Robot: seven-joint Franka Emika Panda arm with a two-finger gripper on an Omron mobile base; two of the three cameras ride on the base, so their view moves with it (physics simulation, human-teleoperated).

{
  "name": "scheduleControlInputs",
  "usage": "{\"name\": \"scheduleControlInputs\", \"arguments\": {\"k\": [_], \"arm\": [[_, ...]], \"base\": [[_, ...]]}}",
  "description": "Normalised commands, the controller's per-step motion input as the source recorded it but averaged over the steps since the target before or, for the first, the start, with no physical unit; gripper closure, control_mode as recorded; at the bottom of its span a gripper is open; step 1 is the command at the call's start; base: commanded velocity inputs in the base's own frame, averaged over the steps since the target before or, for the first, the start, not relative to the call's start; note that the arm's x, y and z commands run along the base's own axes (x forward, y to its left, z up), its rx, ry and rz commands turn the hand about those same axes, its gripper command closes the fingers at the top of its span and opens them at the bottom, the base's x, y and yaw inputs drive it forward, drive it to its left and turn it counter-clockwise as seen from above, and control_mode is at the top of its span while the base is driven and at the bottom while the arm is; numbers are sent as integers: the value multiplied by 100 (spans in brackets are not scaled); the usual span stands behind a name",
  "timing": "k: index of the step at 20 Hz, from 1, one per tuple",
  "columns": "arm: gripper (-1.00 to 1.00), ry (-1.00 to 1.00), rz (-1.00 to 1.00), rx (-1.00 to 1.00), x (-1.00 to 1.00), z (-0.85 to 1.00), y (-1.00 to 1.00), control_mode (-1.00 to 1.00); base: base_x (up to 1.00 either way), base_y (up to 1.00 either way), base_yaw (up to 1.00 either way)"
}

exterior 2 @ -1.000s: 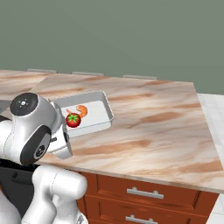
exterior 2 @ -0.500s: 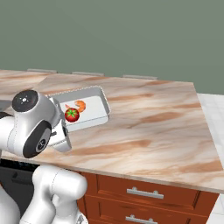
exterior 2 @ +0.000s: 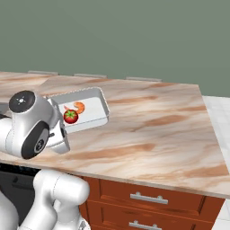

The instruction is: Place the tupperware on the second highest shelf of the fridge. Make space for the tupperware among the existing items by rearranging them on the shelves if needed. Close the fridge door when finished.

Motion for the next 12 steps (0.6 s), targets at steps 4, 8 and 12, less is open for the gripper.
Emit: {"name": "scheduleControlInputs", "arguments": {"k": [4, 8, 12], "arm": [[100, 0, 0, 0, 0, -1, 3, 100], [100, 0, 0, 0, 0, 0, 0, 100], [100, 0, 0, 0, 0, 0, 0, 100]], "base": [[-2, 1, -1], [-28, -19, -14], [-28, -60, -29]]}}
